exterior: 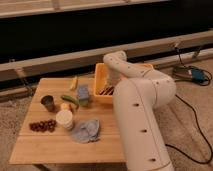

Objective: Place eraser in metal cup

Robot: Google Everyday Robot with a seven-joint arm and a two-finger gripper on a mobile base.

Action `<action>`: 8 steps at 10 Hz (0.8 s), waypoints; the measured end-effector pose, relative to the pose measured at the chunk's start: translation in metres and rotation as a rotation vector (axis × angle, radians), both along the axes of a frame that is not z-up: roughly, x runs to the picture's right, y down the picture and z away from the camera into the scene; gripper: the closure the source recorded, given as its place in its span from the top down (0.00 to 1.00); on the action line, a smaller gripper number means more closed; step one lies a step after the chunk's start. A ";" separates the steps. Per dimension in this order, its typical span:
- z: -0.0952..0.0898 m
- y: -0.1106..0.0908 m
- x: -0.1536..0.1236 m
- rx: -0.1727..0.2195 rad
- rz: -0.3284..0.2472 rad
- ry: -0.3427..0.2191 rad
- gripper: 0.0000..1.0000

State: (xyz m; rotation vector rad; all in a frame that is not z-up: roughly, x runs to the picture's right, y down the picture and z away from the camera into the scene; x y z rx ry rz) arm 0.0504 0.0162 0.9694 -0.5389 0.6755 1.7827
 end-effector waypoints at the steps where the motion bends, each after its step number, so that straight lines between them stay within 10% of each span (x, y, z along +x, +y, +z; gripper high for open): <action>1: 0.001 0.005 -0.001 -0.014 0.001 -0.001 0.65; 8: -0.006 0.007 -0.008 -0.017 0.018 -0.019 0.05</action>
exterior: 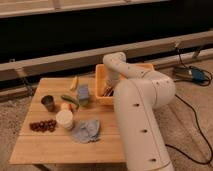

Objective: Place eraser in metal cup

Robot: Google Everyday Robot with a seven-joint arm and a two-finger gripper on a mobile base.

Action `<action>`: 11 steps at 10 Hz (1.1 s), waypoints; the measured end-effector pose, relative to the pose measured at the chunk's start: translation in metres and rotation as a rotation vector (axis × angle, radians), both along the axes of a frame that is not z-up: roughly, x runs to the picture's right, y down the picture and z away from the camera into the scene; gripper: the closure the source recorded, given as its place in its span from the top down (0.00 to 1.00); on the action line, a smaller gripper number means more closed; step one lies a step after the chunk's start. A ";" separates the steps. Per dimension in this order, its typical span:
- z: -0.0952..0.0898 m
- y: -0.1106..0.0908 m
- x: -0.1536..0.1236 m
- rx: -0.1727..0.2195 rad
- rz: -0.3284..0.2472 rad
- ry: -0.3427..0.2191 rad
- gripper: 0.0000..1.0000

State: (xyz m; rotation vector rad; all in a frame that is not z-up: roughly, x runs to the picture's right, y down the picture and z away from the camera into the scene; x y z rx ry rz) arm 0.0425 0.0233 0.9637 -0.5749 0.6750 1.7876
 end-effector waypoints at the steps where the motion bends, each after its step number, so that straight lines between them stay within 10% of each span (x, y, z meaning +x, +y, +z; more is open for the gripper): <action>1: -0.006 -0.002 0.001 0.007 0.011 -0.011 0.00; 11: -0.085 -0.081 0.012 0.151 -0.077 -0.039 0.00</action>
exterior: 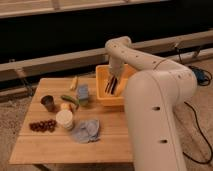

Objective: Place eraser in metal cup

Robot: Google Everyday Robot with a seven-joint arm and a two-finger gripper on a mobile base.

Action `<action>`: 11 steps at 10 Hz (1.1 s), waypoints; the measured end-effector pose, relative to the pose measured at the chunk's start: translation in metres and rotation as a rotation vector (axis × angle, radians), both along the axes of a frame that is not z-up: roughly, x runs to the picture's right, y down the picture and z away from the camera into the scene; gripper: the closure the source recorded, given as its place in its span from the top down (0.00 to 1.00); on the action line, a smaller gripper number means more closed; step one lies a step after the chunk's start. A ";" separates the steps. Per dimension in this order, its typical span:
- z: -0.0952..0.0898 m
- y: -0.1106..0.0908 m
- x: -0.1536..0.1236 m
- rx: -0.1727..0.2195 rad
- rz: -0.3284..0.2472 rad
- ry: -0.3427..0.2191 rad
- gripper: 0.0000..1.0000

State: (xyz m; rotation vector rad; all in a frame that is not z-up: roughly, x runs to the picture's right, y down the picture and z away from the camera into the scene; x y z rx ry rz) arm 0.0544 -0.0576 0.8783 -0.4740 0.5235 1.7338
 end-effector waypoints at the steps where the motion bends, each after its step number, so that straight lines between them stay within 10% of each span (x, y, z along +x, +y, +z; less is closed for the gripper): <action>1: -0.005 -0.003 -0.002 0.012 -0.012 -0.003 0.00; 11: -0.114 -0.035 -0.045 0.202 -0.164 -0.063 0.00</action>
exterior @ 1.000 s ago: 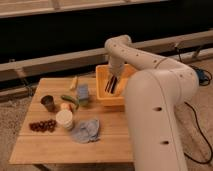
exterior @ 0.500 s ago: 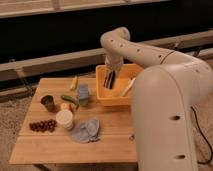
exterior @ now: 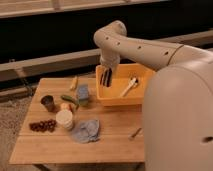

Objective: Place eraser in metal cup

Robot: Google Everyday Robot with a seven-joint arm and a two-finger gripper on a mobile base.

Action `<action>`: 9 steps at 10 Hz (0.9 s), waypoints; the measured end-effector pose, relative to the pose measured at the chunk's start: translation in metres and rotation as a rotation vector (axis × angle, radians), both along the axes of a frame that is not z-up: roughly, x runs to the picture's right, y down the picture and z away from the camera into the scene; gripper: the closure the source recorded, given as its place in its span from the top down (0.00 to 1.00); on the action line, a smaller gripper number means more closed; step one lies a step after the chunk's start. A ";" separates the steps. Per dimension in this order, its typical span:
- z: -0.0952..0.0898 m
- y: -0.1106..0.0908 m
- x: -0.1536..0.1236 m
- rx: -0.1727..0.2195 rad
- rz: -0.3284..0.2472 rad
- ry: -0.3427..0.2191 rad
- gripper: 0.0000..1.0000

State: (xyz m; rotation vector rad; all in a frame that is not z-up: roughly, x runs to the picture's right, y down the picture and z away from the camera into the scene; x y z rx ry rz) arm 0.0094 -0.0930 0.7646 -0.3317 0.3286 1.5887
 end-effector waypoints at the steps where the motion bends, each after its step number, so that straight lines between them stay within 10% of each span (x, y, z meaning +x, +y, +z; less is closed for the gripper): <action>1: -0.012 0.006 -0.016 0.007 -0.023 -0.032 0.00; 9: -0.065 0.050 -0.127 0.006 -0.184 -0.278 0.00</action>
